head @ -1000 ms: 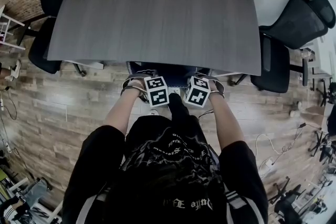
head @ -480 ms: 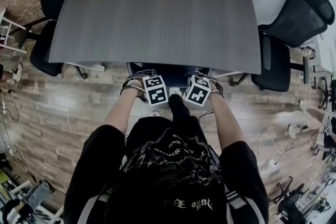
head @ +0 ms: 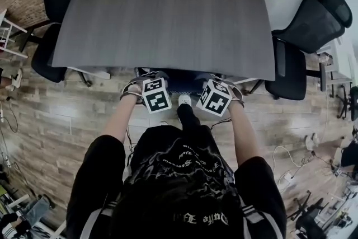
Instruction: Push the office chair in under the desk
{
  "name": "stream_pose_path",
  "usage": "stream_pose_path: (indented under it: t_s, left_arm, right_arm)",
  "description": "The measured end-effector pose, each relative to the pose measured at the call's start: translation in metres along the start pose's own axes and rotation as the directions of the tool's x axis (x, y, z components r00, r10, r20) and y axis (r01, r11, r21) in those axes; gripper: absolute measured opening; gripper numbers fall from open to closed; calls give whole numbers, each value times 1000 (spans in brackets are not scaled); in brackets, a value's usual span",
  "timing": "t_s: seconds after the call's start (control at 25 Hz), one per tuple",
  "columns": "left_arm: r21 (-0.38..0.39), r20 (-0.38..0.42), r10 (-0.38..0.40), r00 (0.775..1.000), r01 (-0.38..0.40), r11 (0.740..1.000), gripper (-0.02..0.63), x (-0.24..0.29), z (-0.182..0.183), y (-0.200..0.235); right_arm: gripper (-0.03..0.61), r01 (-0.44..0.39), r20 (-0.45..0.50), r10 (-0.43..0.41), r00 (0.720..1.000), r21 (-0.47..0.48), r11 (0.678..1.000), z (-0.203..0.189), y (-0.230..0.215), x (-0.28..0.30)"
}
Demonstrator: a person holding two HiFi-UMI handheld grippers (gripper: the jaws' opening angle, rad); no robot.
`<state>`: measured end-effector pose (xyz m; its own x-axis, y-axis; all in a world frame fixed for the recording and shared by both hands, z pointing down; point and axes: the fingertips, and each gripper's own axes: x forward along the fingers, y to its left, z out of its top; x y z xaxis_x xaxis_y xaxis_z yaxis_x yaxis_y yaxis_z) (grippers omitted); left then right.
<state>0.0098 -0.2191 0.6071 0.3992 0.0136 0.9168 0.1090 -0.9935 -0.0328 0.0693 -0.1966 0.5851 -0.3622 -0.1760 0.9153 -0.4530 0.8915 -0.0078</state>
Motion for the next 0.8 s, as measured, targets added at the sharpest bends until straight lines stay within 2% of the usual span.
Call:
stream_pose_path:
  t_s: [0.08,0.2,0.28,0.36,0.48,0.56,0.68,0.8]
  left_arm:
    - [-39,54,9,999,-7,999,239,-11,5,1]
    - [-128,163,40,986,-19,992,239,-31,16,6]
    - [-191,251,89,964,-41,981,238,-48,26,12]
    - [-276,341,166,925,-70,959,234,-66,35,22]
    - [-405,437,291,851,-102,908,225,-90,39,35]
    - [-461,479,375,793,-137,877,219,-108,44,43]
    - [-535,550,486,679,-161,830,219,-140,55,49]
    - [-594,590,570,571,-171,786,218,-168,63,50]
  right_arm:
    - [218,20,33,-22,999,41,999,7,-4,-12]
    - [216,109,115,-122,986,114,987,19,-18,-33]
    - [216,190,180,-221,958,176,966,26,-31,-47]
    - [215,273,229,-330,916,245,930,29,-42,-62]
    - [209,387,264,-471,841,315,867,34,-55,-86]
    - [204,435,297,-540,787,353,828,40,-58,-102]
    - [204,457,357,-610,707,428,780,53,-58,-125]
    - [204,464,388,-654,649,480,745,64,-57,-141]
